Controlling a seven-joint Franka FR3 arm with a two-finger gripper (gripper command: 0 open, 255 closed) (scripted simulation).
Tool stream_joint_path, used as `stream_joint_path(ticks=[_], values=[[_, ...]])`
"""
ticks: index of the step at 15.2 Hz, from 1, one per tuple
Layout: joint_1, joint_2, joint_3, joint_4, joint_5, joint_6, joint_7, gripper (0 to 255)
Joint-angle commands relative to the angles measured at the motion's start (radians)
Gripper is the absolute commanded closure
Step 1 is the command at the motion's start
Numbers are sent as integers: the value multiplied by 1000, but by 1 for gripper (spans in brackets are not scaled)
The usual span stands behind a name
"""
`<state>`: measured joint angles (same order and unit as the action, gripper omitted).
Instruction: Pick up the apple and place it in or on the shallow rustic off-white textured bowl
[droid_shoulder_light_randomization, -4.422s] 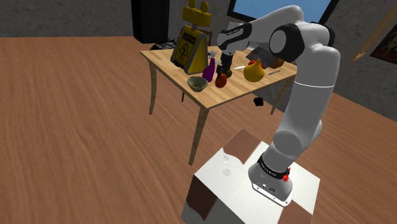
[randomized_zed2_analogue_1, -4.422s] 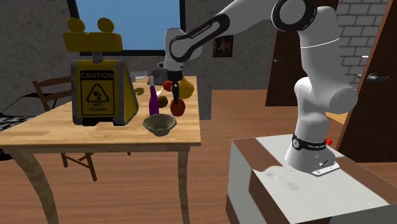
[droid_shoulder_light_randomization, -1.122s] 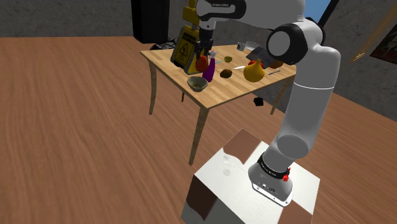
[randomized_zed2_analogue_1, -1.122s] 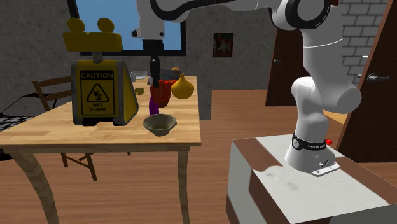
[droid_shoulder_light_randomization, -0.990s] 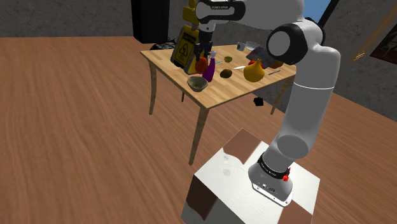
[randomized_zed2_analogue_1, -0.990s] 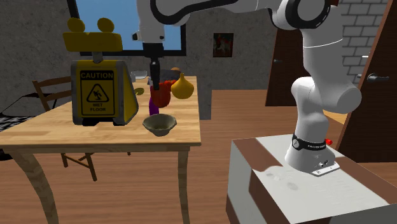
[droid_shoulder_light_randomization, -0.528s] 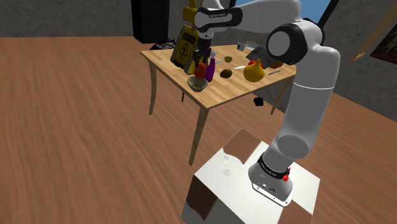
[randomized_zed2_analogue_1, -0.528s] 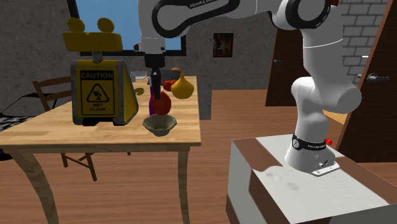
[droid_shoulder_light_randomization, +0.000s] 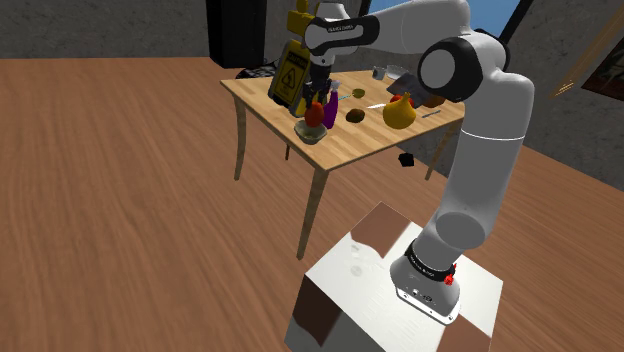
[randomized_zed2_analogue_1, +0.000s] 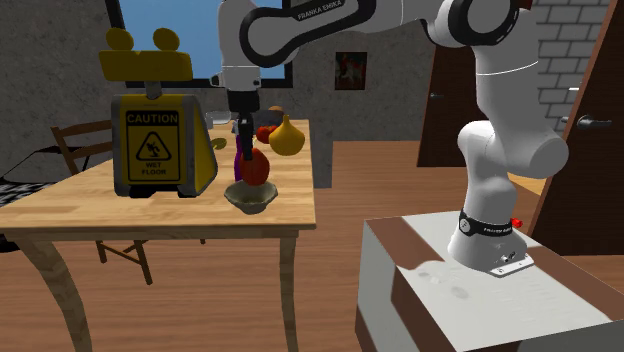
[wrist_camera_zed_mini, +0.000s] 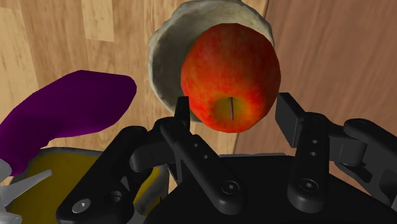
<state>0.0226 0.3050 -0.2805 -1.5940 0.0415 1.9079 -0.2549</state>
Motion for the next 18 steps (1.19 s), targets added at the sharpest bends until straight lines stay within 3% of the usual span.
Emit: stream_joint_path(ticks=[1,2,7,11,18], values=[[0,0,0,0,0,0,0,255],[0,0,0,0,0,0,0,0],[0,0,0,0,0,0,0,0],[0,-12,-2,111,-4,-122,3,0],[0,-12,-2,111,-4,-122,3,0]])
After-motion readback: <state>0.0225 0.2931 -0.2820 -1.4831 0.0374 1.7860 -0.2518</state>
